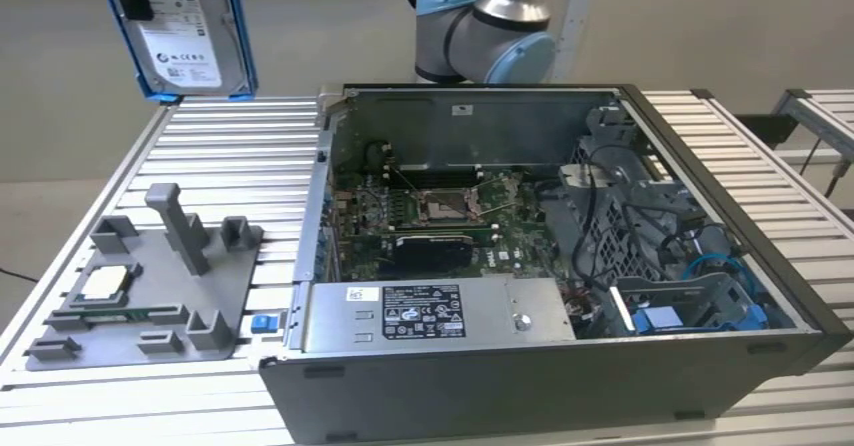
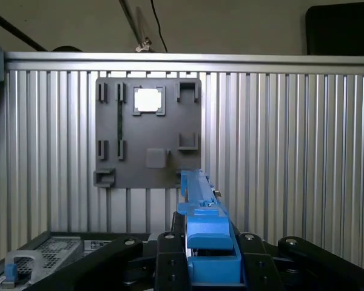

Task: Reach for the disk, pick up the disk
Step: 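Pick up the disk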

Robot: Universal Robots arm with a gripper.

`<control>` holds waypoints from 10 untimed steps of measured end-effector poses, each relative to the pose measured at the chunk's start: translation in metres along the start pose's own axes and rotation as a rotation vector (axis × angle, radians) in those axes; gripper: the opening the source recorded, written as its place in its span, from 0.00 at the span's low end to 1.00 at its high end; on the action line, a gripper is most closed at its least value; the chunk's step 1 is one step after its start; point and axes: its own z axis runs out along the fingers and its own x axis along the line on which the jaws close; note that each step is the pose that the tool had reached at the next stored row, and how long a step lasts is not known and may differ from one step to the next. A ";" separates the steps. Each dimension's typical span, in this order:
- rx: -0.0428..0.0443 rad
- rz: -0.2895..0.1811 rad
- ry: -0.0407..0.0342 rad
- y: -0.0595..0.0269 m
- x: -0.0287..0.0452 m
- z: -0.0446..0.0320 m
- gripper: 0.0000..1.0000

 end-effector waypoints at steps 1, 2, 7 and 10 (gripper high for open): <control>-0.0001 0.000 0.0000 -0.0024 0.0000 -0.0001 0.00; -0.0001 0.000 0.0000 -0.0047 0.0000 -0.0003 0.00; -0.0004 0.000 0.0000 -0.0161 0.0000 -0.0009 0.00; -0.0006 0.000 0.0000 -0.0229 0.0000 -0.0013 0.00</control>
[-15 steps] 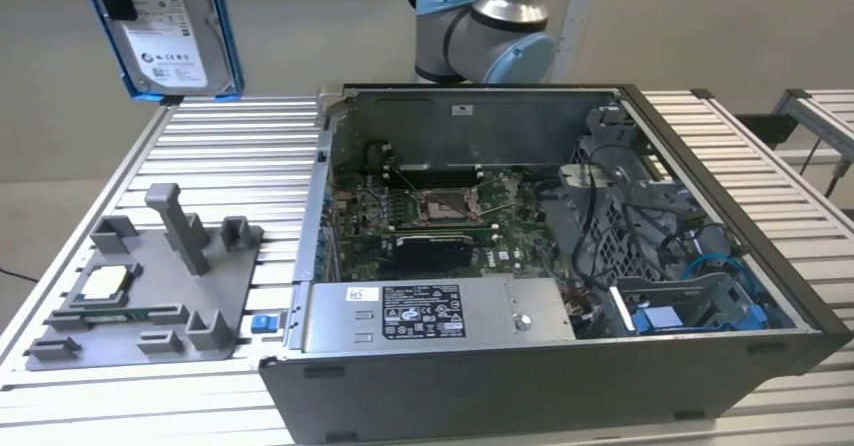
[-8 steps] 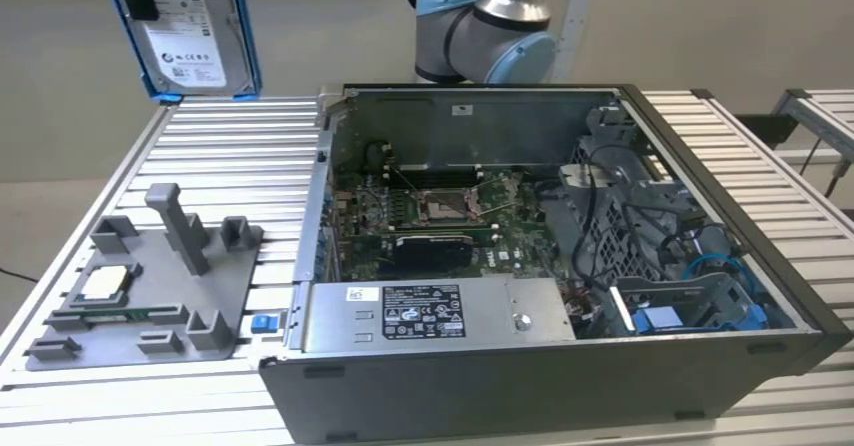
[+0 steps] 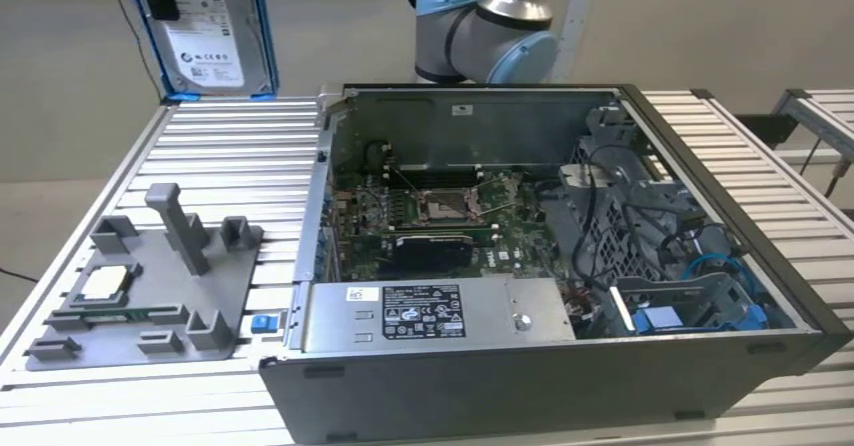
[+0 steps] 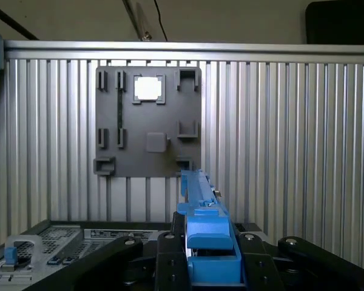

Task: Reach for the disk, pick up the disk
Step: 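Pick up the disk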

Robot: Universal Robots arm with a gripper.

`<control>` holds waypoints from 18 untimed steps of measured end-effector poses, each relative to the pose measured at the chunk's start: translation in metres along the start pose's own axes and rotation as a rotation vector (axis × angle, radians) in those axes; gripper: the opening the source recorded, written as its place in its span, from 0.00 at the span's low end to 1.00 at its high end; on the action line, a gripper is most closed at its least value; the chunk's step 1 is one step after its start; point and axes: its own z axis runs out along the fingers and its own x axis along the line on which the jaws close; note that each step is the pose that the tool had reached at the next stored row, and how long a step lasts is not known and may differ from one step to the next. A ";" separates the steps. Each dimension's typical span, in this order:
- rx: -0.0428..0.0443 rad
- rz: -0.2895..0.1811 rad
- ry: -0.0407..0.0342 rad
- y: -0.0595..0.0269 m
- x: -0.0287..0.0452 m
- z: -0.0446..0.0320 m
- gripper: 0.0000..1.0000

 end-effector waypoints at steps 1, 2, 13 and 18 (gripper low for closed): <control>0.0000 0.000 0.0000 -0.0021 0.0000 -0.0001 0.00; -0.0001 0.000 0.0000 -0.0043 0.0000 -0.0002 0.00; -0.0002 0.000 0.0000 -0.0291 0.0002 -0.0016 0.00; -0.0002 0.000 0.0000 -0.0392 0.0002 -0.0015 0.00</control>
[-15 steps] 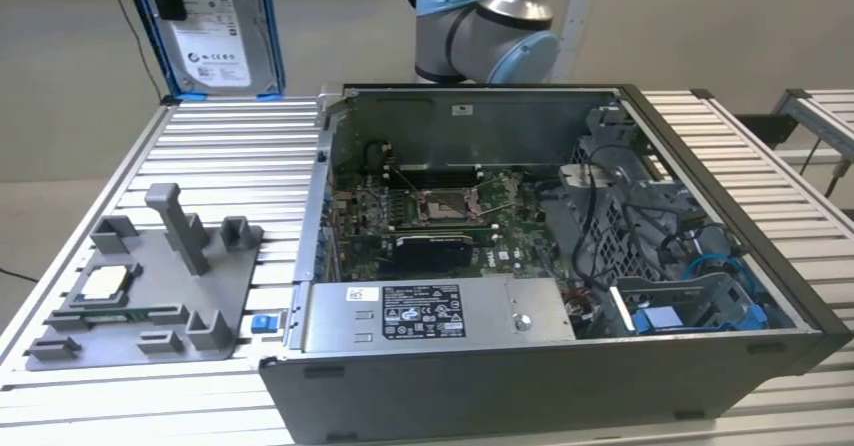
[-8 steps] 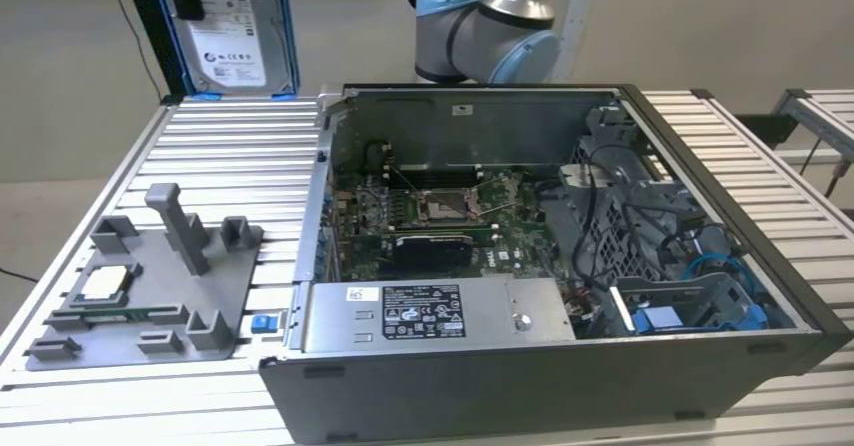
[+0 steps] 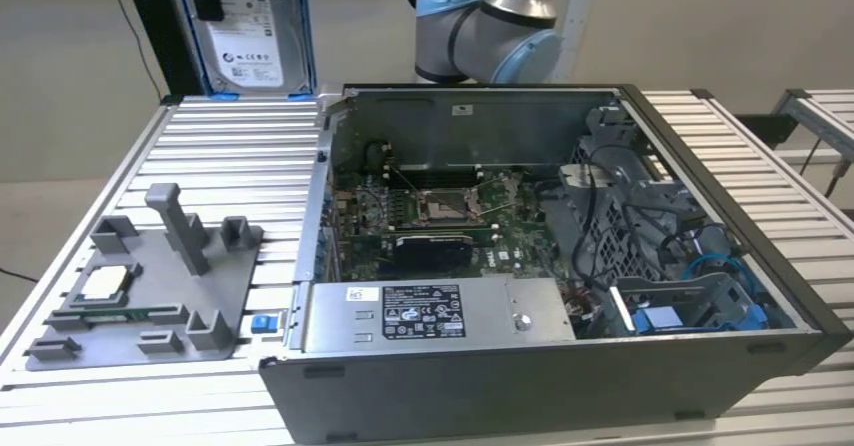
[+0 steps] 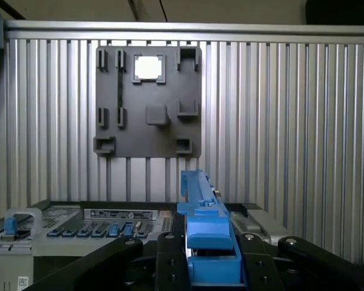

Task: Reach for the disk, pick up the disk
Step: 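Pick up the disk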

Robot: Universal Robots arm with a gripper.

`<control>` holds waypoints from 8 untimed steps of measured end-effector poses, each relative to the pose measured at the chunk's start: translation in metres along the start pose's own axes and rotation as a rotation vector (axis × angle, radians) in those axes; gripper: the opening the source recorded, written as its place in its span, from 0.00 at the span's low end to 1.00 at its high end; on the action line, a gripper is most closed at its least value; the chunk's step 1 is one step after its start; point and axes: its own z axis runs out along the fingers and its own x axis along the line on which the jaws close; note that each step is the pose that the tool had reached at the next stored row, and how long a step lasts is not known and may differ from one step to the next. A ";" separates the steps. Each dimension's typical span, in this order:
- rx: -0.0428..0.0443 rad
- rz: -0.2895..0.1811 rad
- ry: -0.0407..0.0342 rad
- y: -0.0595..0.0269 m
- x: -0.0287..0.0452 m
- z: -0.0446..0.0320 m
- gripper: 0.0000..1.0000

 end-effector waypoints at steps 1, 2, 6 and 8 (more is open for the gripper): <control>0.0001 0.000 0.0000 -0.0018 0.0000 0.0001 0.00; 0.0002 0.000 -0.0001 -0.0036 0.0002 0.0004 0.00; 0.0020 0.000 -0.0001 -0.0105 0.0019 0.0024 0.00; 0.0025 0.000 0.0000 -0.0148 0.0026 0.0032 0.00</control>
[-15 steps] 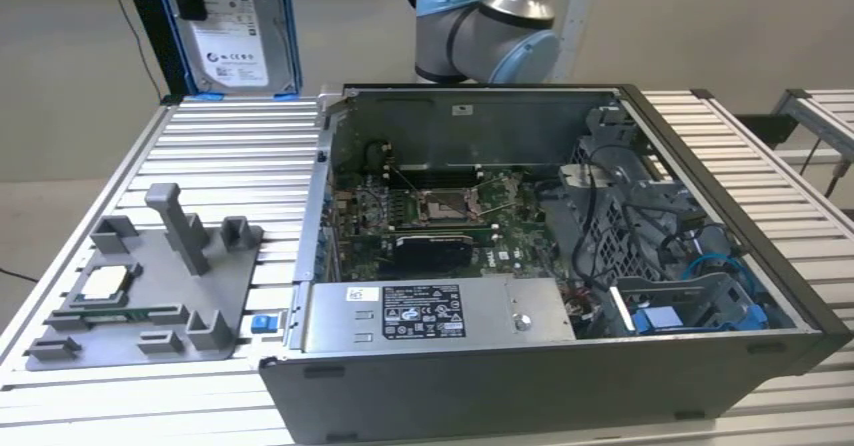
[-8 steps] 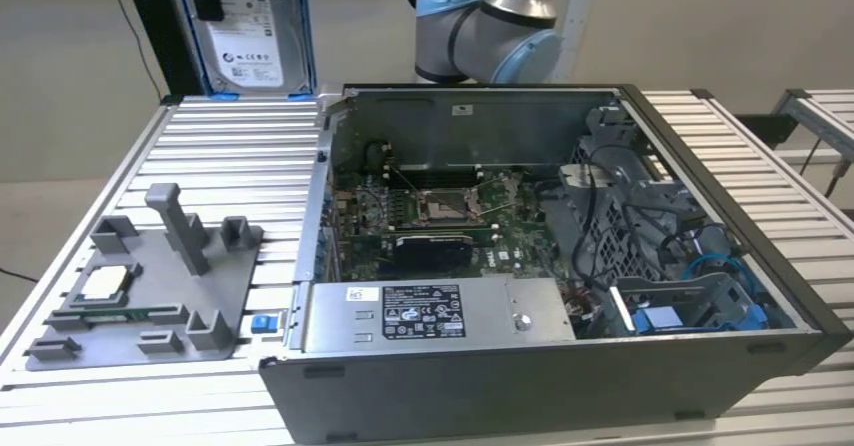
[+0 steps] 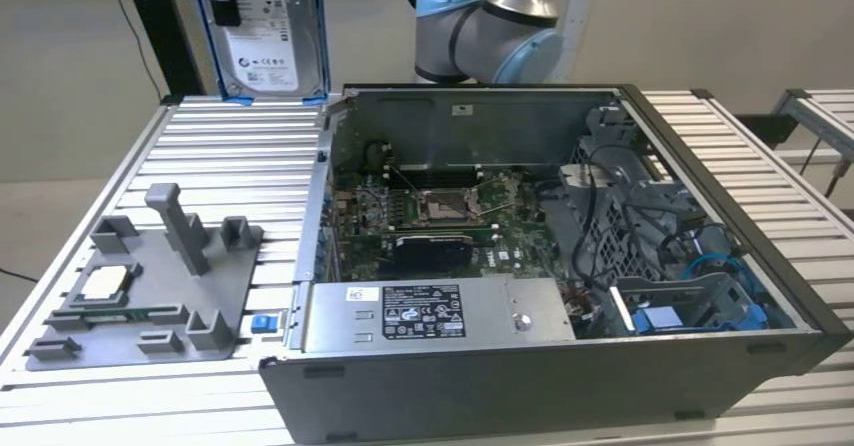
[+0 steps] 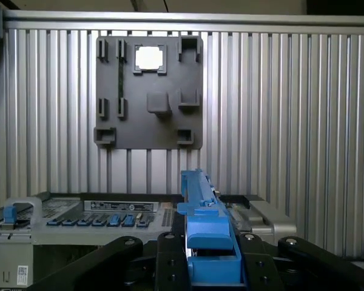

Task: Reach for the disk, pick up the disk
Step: 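Pick up the disk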

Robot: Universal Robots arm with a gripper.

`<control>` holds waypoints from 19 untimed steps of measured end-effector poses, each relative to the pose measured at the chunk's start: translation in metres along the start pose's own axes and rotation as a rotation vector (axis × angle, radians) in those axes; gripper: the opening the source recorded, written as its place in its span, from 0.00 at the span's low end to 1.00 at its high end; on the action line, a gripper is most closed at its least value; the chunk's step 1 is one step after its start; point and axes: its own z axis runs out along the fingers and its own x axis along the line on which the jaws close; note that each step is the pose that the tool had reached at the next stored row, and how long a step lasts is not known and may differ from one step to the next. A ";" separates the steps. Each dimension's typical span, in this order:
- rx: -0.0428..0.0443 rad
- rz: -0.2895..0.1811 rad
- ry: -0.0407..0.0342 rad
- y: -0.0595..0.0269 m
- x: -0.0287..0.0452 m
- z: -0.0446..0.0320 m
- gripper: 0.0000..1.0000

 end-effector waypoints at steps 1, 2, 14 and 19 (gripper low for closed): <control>0.0000 0.000 0.0001 -0.0024 0.0002 0.0001 0.00; 0.0001 0.000 0.0000 -0.0055 0.0003 0.0001 0.00; 0.0000 0.000 0.0000 -0.0423 0.0045 0.0007 0.00; 0.0001 0.000 -0.0001 -0.0537 0.0067 0.0012 0.00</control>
